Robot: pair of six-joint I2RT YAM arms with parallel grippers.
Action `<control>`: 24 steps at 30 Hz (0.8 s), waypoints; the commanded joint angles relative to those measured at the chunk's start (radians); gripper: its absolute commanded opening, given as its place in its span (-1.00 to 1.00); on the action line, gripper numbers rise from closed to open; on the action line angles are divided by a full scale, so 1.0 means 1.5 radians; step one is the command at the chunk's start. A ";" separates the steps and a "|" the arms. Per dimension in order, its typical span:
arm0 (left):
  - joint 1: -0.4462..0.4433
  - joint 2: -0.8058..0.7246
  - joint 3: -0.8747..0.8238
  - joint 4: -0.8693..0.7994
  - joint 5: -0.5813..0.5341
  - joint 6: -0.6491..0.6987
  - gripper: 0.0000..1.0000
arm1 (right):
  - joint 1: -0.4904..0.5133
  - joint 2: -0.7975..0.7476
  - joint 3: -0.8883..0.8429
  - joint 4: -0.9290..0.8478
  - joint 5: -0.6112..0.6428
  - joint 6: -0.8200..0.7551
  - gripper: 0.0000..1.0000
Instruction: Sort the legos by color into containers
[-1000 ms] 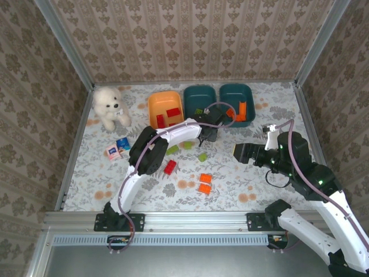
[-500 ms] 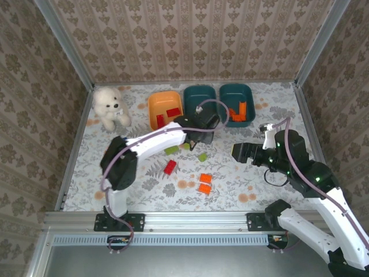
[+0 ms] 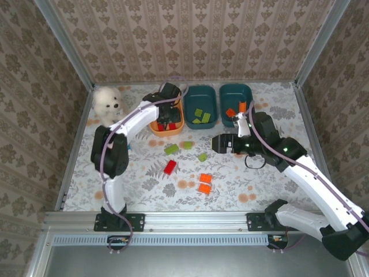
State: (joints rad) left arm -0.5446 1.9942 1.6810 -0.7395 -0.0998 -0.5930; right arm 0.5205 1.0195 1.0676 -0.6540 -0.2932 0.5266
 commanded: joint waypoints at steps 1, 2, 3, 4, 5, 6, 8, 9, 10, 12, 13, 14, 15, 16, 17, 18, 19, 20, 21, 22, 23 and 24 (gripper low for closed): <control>0.021 0.053 0.072 -0.056 0.031 0.022 -0.06 | 0.015 0.018 0.034 0.048 -0.010 -0.010 0.87; 0.027 0.071 0.090 -0.062 0.038 0.023 -0.06 | 0.018 0.025 0.037 0.050 -0.009 -0.010 0.87; 0.030 0.083 0.103 -0.068 0.042 0.026 -0.06 | 0.020 0.028 0.039 0.050 -0.007 -0.009 0.87; 0.033 0.096 0.119 -0.074 0.043 0.030 -0.06 | 0.022 0.031 0.039 0.051 -0.004 -0.009 0.87; 0.035 0.107 0.131 -0.079 0.045 0.032 -0.06 | 0.023 0.032 0.039 0.052 -0.002 -0.008 0.87; 0.037 0.116 0.140 -0.083 0.048 0.034 -0.06 | 0.023 0.033 0.038 0.053 -0.001 -0.008 0.87; 0.041 0.134 0.157 -0.091 0.055 0.035 -0.05 | 0.024 0.037 0.036 0.052 0.000 -0.005 0.87; 0.042 0.139 0.161 -0.093 0.056 0.036 -0.05 | 0.025 0.037 0.036 0.052 0.001 -0.005 0.87; 0.044 0.145 0.162 -0.091 0.058 0.038 -0.05 | 0.025 0.039 0.036 0.052 0.001 -0.004 0.87; 0.046 0.156 0.167 -0.092 0.065 0.040 -0.04 | 0.026 0.041 0.036 0.052 0.004 -0.003 0.87; 0.047 0.163 0.171 -0.093 0.067 0.042 -0.03 | 0.027 0.041 0.036 0.053 0.005 -0.003 0.87; 0.047 0.169 0.178 -0.098 0.068 0.044 -0.02 | 0.027 0.042 0.037 0.052 0.007 -0.002 0.87; 0.048 0.173 0.183 -0.101 0.069 0.046 0.00 | 0.027 0.044 0.038 0.050 0.009 -0.001 0.87; 0.048 0.177 0.186 -0.103 0.070 0.047 0.04 | 0.027 0.047 0.040 0.045 0.011 -0.001 0.87; 0.048 0.178 0.188 -0.104 0.070 0.048 0.09 | 0.028 0.049 0.041 0.042 0.012 -0.001 0.87; 0.047 0.177 0.189 -0.104 0.070 0.048 0.14 | 0.028 0.052 0.044 0.038 0.014 0.000 0.87; 0.048 0.178 0.190 -0.104 0.072 0.048 0.20 | 0.029 0.054 0.043 0.036 0.016 -0.002 0.87; 0.048 0.176 0.191 -0.106 0.074 0.048 0.24 | 0.029 0.054 0.044 0.034 0.020 -0.002 0.87; 0.047 0.176 0.192 -0.108 0.075 0.047 0.28 | 0.030 0.056 0.046 0.029 0.023 -0.001 0.87; 0.048 0.174 0.194 -0.109 0.077 0.046 0.32 | 0.030 0.061 0.052 0.017 0.030 -0.005 0.87; 0.047 0.171 0.195 -0.112 0.078 0.047 0.37 | 0.030 0.069 0.062 0.000 0.037 -0.009 0.87; 0.047 0.166 0.196 -0.112 0.077 0.047 0.40 | 0.032 0.075 0.070 -0.015 0.044 -0.014 0.86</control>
State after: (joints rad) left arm -0.4824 2.2528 1.9381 -0.8726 -0.0017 -0.5343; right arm 0.5610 1.1103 1.1152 -0.6220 -0.2695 0.5262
